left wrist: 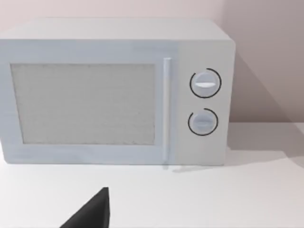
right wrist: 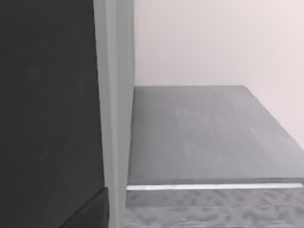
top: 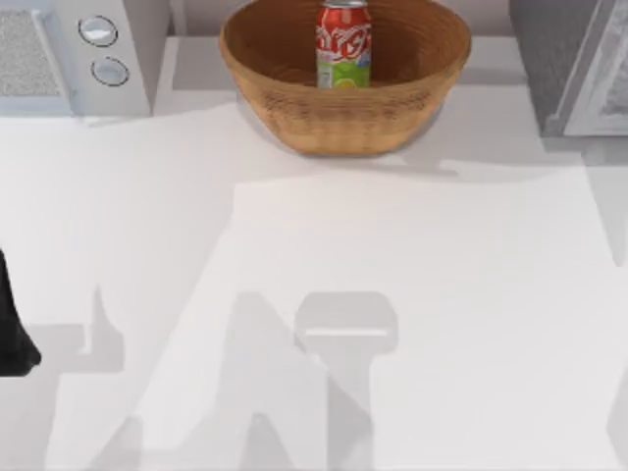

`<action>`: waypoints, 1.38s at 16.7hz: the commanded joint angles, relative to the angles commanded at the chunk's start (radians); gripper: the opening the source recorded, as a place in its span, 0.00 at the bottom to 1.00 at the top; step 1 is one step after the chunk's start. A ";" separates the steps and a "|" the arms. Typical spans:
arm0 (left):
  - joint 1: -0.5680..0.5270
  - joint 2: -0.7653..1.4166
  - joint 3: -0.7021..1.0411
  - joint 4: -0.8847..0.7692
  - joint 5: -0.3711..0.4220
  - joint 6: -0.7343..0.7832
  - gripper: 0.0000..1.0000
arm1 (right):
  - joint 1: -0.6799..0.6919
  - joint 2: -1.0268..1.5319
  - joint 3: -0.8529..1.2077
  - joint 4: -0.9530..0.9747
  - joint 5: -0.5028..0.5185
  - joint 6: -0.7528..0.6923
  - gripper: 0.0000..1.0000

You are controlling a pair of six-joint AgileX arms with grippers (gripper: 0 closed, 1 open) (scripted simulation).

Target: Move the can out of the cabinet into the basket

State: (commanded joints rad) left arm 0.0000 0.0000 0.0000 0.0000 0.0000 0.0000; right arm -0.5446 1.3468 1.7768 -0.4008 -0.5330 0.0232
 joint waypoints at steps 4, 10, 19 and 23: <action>0.000 0.000 0.000 0.000 0.000 0.000 1.00 | 0.353 -0.007 -0.005 -0.017 0.353 -0.003 1.00; 0.000 0.000 0.000 0.000 0.000 0.000 1.00 | 0.824 -0.036 -0.035 -0.033 0.821 -0.005 1.00; 0.000 0.000 0.000 0.000 0.000 0.000 1.00 | 0.965 -0.076 -0.046 -0.044 1.002 -0.017 1.00; 0.000 0.000 0.000 0.000 0.000 0.000 1.00 | 0.925 -0.002 0.007 -0.023 0.965 -0.016 1.00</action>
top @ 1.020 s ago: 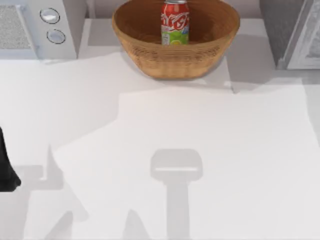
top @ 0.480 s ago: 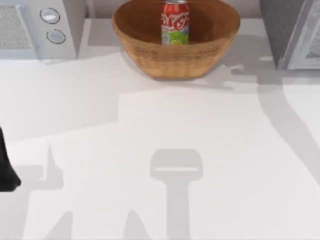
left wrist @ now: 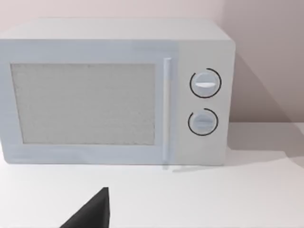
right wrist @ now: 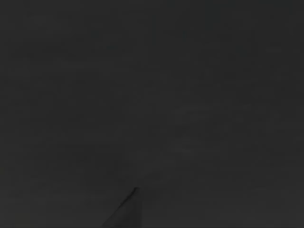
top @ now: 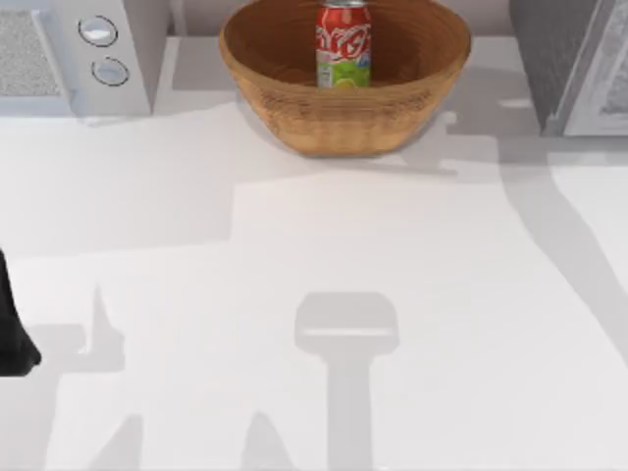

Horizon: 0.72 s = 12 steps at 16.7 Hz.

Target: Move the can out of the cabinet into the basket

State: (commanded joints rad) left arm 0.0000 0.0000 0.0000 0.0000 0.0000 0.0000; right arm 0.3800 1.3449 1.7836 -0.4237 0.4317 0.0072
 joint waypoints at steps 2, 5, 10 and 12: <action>0.000 0.000 0.000 0.000 0.000 0.000 1.00 | -0.029 0.058 0.038 0.017 -0.031 0.000 1.00; 0.000 0.000 0.000 0.000 0.000 0.000 1.00 | -0.044 0.077 0.053 0.025 -0.044 0.001 1.00; 0.000 0.000 0.000 0.000 0.000 0.000 1.00 | -0.040 0.029 0.009 0.034 -0.048 0.000 1.00; 0.000 0.000 0.000 0.000 0.000 0.000 1.00 | -0.053 -0.032 -0.065 0.057 -0.065 0.001 1.00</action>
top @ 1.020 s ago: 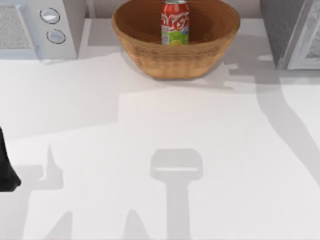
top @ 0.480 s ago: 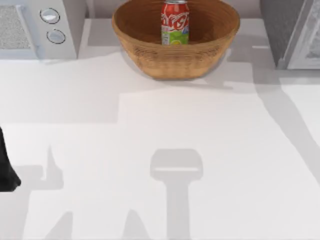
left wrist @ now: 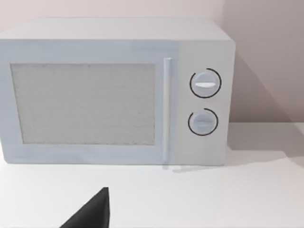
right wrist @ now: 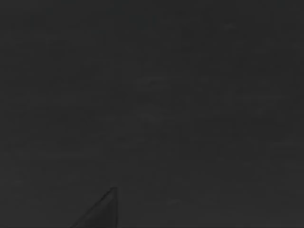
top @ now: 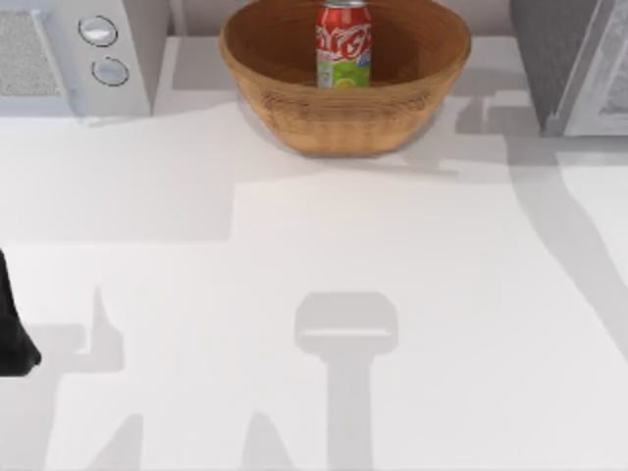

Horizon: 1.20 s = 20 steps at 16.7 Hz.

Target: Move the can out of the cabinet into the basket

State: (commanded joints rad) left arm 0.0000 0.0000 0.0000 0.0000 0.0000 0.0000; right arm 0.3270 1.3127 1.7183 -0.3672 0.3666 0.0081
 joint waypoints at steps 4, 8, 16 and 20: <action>0.000 0.000 0.000 0.000 0.000 0.000 1.00 | -0.047 -0.204 -0.269 0.061 -0.054 0.000 1.00; 0.000 0.000 0.000 0.000 0.000 0.000 1.00 | -0.118 -0.477 -0.647 0.135 -0.127 -0.004 1.00; 0.000 0.000 0.000 0.000 0.000 0.000 1.00 | -0.266 -1.049 -1.414 0.288 -0.287 -0.010 1.00; 0.000 0.000 0.000 0.000 0.000 0.000 1.00 | -0.312 -1.249 -1.648 0.346 -0.346 -0.009 1.00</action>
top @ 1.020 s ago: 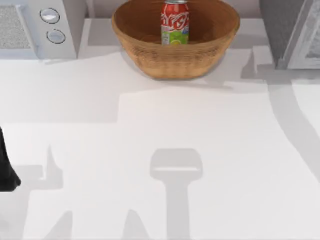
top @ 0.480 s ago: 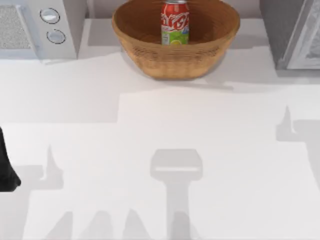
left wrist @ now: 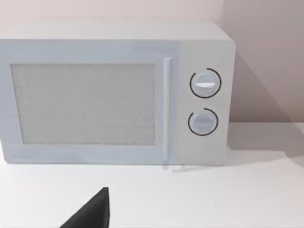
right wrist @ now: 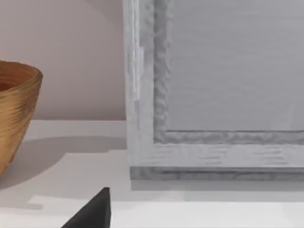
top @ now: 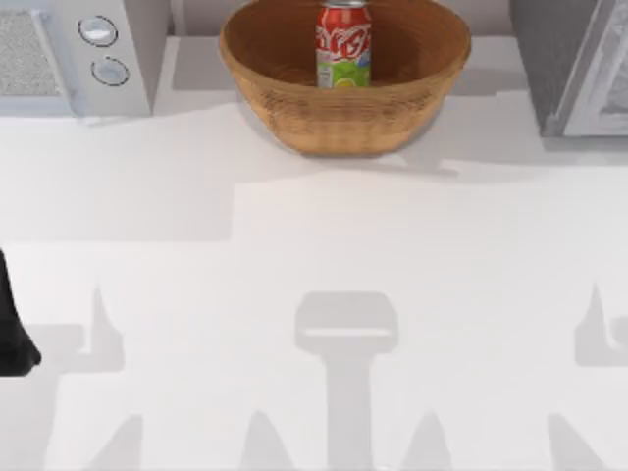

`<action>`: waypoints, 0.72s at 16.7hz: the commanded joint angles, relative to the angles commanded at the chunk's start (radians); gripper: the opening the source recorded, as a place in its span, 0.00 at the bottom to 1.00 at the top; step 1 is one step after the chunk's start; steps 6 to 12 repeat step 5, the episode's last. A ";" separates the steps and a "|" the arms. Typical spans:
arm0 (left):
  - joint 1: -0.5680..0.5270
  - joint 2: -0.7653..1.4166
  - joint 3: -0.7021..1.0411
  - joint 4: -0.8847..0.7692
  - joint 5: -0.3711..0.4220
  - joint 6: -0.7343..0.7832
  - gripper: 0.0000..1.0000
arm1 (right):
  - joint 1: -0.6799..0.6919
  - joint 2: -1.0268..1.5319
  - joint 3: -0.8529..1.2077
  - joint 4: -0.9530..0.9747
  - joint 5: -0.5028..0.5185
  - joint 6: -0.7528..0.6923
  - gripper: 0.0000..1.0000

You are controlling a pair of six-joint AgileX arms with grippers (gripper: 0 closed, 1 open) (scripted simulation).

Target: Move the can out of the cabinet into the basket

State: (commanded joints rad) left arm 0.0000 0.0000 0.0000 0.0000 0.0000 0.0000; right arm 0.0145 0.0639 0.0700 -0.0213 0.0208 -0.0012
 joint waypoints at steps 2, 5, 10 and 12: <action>0.000 0.000 0.000 0.000 0.000 0.000 1.00 | -0.012 -0.051 -0.056 0.017 -0.016 0.001 1.00; 0.000 0.000 0.000 0.000 0.000 0.000 1.00 | -0.015 -0.064 -0.070 0.021 -0.021 0.001 1.00; 0.000 0.000 0.000 0.000 0.000 0.000 1.00 | -0.015 -0.064 -0.070 0.021 -0.021 0.001 1.00; 0.000 0.000 0.000 0.000 0.000 0.000 1.00 | -0.015 -0.064 -0.070 0.021 -0.021 0.001 1.00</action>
